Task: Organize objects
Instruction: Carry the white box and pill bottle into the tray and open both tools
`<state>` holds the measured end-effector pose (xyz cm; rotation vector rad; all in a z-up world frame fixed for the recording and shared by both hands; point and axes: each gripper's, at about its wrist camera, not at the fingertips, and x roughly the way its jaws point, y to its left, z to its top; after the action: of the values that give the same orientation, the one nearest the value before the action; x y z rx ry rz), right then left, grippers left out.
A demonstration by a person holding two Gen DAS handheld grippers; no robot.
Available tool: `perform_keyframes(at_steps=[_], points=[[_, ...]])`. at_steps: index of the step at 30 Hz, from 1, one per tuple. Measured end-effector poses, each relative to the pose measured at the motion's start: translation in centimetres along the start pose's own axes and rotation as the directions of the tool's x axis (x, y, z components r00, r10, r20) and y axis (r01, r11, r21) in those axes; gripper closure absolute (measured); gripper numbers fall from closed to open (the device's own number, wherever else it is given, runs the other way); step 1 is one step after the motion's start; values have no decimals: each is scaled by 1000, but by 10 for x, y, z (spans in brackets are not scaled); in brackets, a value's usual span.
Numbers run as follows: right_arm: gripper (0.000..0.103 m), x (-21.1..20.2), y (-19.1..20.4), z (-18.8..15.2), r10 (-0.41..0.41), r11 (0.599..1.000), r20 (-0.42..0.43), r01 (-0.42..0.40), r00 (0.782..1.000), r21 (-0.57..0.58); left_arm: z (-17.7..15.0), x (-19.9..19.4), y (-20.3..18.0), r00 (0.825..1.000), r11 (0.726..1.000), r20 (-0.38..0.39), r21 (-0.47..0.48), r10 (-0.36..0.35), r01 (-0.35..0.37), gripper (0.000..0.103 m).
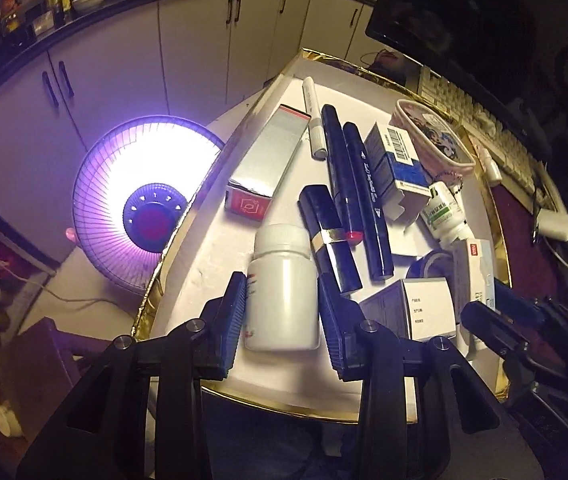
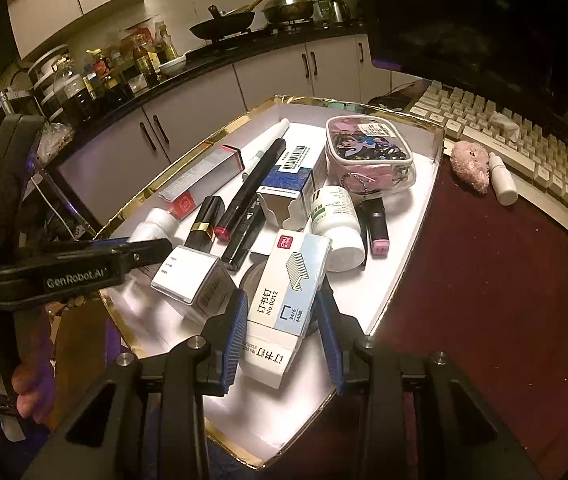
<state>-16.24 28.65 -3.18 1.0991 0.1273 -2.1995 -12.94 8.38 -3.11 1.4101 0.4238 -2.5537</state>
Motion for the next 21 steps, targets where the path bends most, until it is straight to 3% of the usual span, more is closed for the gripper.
perform_keyframes(at_steps=[4, 8, 12, 14, 18, 21], points=[[66, -2, -6, -2, 48, 998, 12, -49, 999, 33, -2, -5, 7, 998, 998, 26, -30, -52, 53, 67], [64, -12, -14, 0, 103, 992, 59, -107, 993, 74, -2, -25, 20, 986, 988, 129, -105, -101, 115, 59], [39, -29, -15, 2, 108, 992, 142, -117, 984, 53, -5, -53, 13, 958, 982, 252, -95, -134, 163, 57], [38, -36, -19, 2, 117, 991, 151, -126, 982, 55, -9, -60, 5, 936, 966, 277, -80, -216, 246, 57], [38, -57, -43, -1, 56, 990, 196, -81, 979, 120, -10, -58, -24, 892, 919, 255, -34, -373, 393, 57], [38, -63, -80, -9, -24, 974, 207, -23, 978, 224, -8, -54, -57, 887, 911, 210, 49, -410, 410, 57]])
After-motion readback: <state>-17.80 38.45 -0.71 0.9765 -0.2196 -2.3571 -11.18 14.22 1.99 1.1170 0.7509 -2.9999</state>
